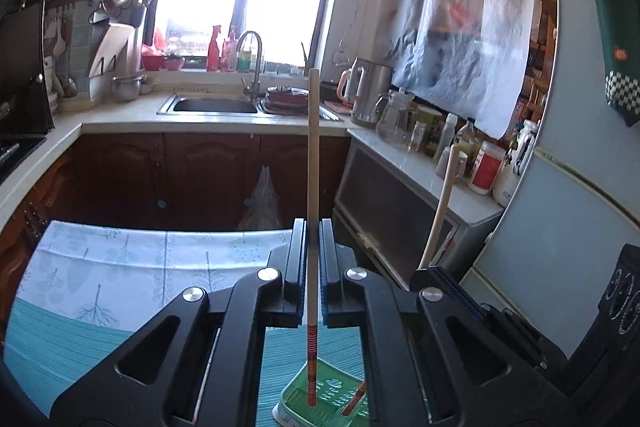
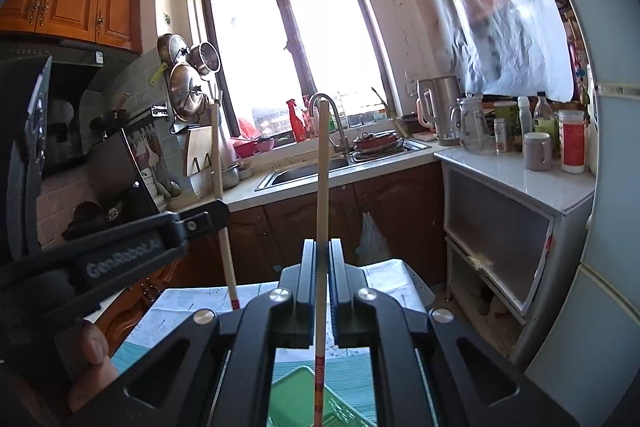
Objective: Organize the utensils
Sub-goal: 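Lift the chopstick with the right gripper and drop it into the green holder, then move the right gripper back over the chopsticks on the table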
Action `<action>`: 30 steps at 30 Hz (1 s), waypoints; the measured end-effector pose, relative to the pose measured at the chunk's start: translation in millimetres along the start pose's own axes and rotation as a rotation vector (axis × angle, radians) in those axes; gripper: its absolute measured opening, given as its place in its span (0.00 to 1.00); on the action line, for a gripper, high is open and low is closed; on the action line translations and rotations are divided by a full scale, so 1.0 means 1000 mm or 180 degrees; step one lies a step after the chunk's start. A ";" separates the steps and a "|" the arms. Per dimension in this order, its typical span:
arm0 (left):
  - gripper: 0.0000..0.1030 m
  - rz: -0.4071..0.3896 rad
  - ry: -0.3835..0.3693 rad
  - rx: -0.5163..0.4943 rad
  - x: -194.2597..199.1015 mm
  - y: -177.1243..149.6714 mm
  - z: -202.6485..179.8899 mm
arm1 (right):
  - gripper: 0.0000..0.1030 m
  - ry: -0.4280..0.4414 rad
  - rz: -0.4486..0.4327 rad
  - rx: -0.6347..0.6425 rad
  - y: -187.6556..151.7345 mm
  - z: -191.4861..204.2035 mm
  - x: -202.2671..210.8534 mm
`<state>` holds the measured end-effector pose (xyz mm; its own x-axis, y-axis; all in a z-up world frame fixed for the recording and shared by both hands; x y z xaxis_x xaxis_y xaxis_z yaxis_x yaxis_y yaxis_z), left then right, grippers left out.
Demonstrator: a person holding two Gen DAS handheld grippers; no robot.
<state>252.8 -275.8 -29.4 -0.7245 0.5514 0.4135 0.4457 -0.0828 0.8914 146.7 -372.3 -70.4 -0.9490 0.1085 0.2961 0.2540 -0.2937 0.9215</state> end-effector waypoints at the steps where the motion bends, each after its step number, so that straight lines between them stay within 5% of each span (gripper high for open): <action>1: 0.03 0.0043 0.0000 0.0004 -0.007 -0.007 0.001 | 0.05 -0.0003 -0.0001 0.0008 -0.004 0.000 -0.001; 11: 0.04 0.0708 0.0108 0.0097 -0.051 -0.085 0.035 | 0.05 0.0088 0.0497 0.0257 -0.052 0.006 -0.010; 13: 0.11 0.0818 0.0110 0.0062 -0.053 -0.099 0.038 | 0.05 0.0113 0.0660 0.0269 -0.062 0.007 -0.009; 17: 0.49 0.0953 0.0180 0.0101 -0.048 -0.124 0.048 | 0.10 0.0140 0.0842 0.0243 -0.072 0.005 -0.003; 21: 0.56 0.1011 0.0197 0.0169 -0.025 -0.133 0.061 | 0.29 0.0138 0.0870 0.0199 -0.073 0.006 0.008; 30: 0.61 0.1099 0.0477 0.0332 0.060 -0.119 0.096 | 0.32 0.0064 0.0990 0.0462 -0.065 0.045 0.045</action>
Point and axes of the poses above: each gripper's, at about its wrist camera, not at the fingertips, and x roughly against the way its jaws point, z to its left, y to its top, the point moved 5 cm from there along -x, roughly the way its jaws point, and after that the axes turned 5 degrees about -y, right-handed, at the moved point
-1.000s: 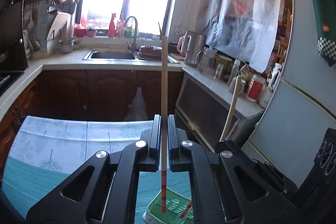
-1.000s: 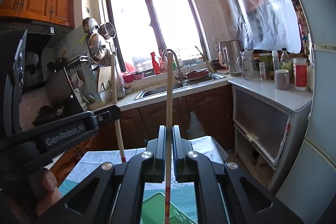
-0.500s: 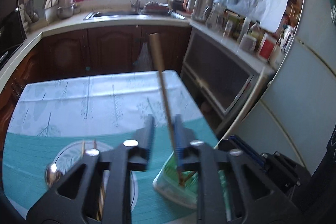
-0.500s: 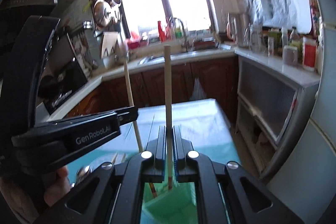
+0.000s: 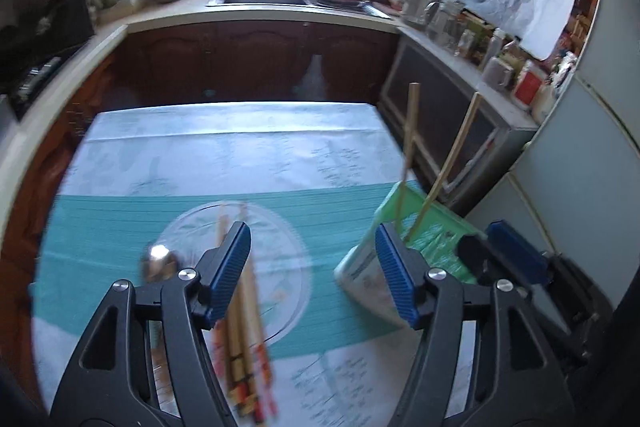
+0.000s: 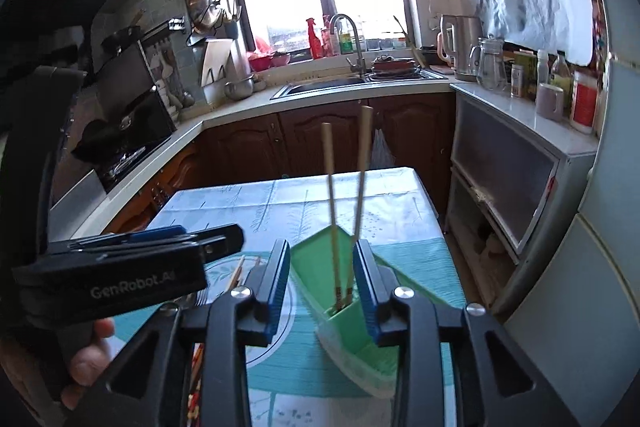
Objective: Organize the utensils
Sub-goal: 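Move the right gripper back over the chopsticks on the table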
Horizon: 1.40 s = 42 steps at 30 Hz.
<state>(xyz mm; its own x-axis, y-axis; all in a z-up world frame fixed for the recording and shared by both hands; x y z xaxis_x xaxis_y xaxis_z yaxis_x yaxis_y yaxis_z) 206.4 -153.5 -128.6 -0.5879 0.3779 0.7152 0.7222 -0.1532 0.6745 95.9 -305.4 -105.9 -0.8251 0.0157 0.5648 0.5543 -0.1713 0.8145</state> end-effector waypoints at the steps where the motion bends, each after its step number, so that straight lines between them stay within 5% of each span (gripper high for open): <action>1: 0.61 -0.0027 0.0051 -0.0010 0.013 -0.003 0.007 | 0.33 0.0002 0.0051 0.0030 0.000 0.006 0.003; 11: 0.68 -0.0094 0.0536 0.0175 0.100 -0.039 0.083 | 0.34 0.0181 0.0492 0.0254 -0.019 0.059 0.015; 19: 0.72 -0.0042 0.0764 0.0199 0.124 -0.059 0.114 | 0.34 0.0262 0.0764 0.0347 -0.032 0.085 0.009; 42: 0.72 0.0274 0.1043 0.0254 0.081 -0.055 0.137 | 0.34 0.0269 0.1425 0.0362 -0.054 0.105 -0.051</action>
Point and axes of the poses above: each gripper's, at about its wrist camera, not at the fingertips, and x roughly against the way its jaws point, z to its left, y to its top, the point moved 5 cm from there along -x, roughly the way its jaws point, and after that the axes turned 5 degrees about -y, right-handed, at the moved point
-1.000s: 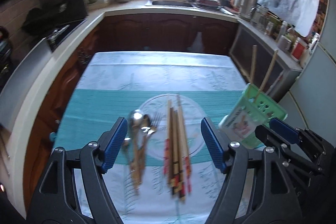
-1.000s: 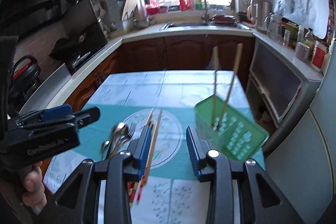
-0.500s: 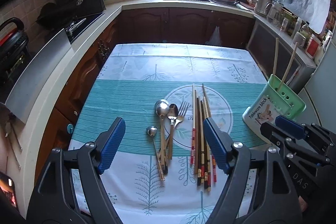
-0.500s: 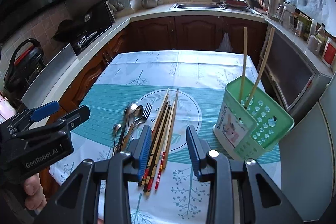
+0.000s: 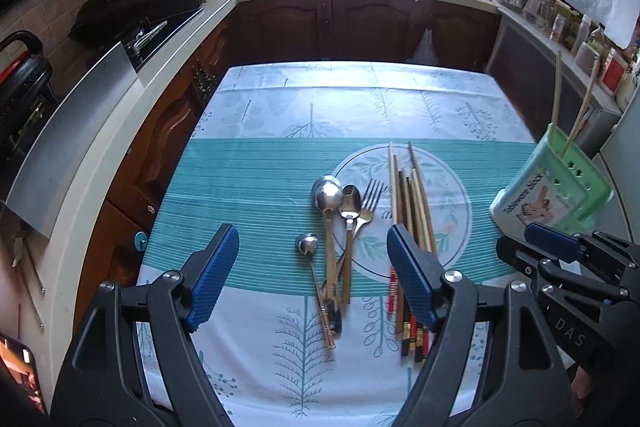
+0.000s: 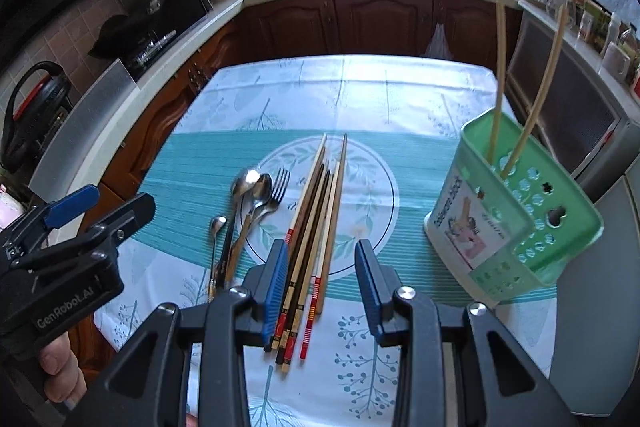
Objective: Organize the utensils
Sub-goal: 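Move the right gripper back over the chopsticks on the table, then lower the left gripper onto a red-tipped chopstick and close it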
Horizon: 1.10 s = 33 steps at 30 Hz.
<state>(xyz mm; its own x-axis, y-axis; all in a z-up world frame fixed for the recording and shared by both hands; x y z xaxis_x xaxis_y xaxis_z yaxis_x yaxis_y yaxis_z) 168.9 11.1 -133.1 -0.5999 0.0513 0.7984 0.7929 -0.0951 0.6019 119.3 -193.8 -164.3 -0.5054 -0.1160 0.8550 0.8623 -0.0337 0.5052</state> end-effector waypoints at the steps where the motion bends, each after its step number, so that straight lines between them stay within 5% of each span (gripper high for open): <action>1: 0.72 0.0024 0.0008 0.0011 -0.004 -0.001 0.001 | 0.34 0.0003 0.0034 0.0006 0.000 0.000 -0.004; 11: 0.71 0.0356 -0.0085 -0.0053 -0.057 -0.010 0.007 | 0.34 0.0037 0.0427 -0.0024 0.003 -0.006 -0.050; 15: 0.50 0.0640 -0.0397 -0.0067 -0.083 -0.015 0.001 | 0.34 0.0056 0.0635 -0.0084 0.006 -0.013 -0.076; 21: 0.31 0.0939 -0.0701 -0.0010 -0.119 -0.021 -0.007 | 0.33 0.0090 0.0824 -0.0119 0.011 -0.016 -0.107; 24: 0.15 0.1106 -0.0828 0.0066 -0.137 -0.023 -0.008 | 0.22 0.0150 0.0986 -0.0160 0.012 -0.017 -0.126; 33: 0.10 0.1323 -0.1064 0.0050 -0.165 -0.012 -0.028 | 0.14 0.0174 0.1213 -0.0288 0.019 -0.017 -0.152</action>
Point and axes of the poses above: each gripper's, at about its wrist camera, not at the fingertips, and x roughly against the way its jaws point, z to its left, y to its top, the point moved 5 cm from there along -x, roughly the way its jaws point, and after that the axes turned 5 degrees about -y, right-handed, at the moved point
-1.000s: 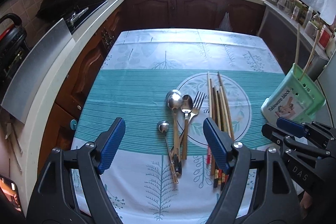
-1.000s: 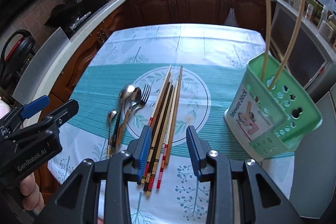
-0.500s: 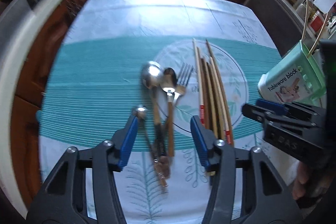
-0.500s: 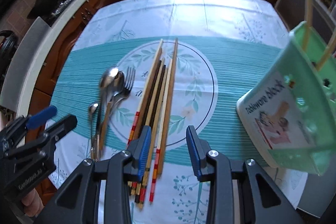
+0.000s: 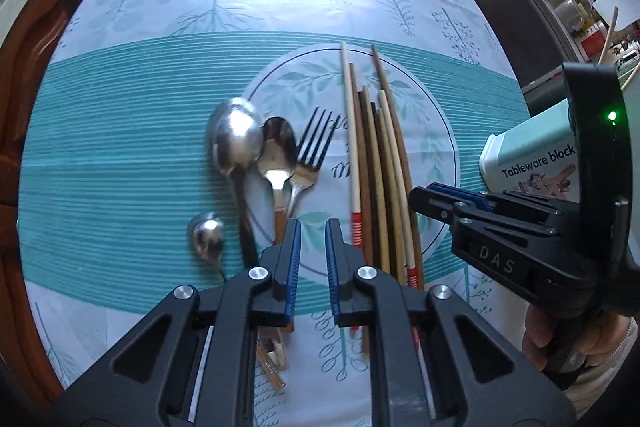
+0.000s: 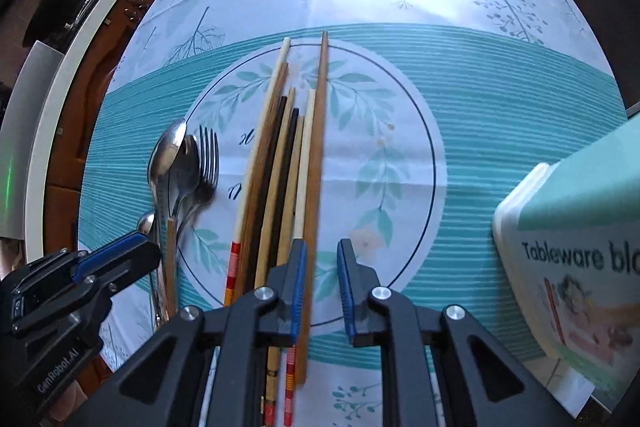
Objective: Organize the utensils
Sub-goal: 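Lower the left gripper onto a red-tipped chopstick and close it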
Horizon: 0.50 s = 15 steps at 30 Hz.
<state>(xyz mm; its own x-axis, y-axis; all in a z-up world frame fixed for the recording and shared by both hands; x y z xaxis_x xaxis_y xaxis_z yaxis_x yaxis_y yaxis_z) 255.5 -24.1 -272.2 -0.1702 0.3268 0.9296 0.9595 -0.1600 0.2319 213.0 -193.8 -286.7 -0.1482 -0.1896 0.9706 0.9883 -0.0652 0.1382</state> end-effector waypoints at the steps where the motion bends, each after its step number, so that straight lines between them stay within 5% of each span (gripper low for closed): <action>1: 0.10 0.0018 -0.0005 -0.0024 -0.002 0.002 -0.002 | 0.13 0.0000 0.0015 0.0009 0.001 0.001 0.000; 15: 0.03 0.0291 0.0094 -0.0106 -0.047 0.024 -0.024 | 0.04 -0.0170 0.0085 0.0009 -0.001 -0.009 -0.003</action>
<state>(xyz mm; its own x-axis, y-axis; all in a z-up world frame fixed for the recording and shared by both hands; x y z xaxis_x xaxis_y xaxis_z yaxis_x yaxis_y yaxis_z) 281.6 -65.6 -303.5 -0.0891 0.2820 0.9553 0.9634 -0.2191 0.1545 211.9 -202.0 -291.4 -0.1196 -0.1386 0.9831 0.9920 -0.0581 0.1125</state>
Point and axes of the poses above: each gripper's, at about its wrist camera, not at the fingertips, and x roughly against the way its jaws point, z to its left, y to its top, the point moved 5 cm from there along -x, roughly the way its jaws point, and after that the axes turned 5 degrees about -y, right-handed, at the moved point
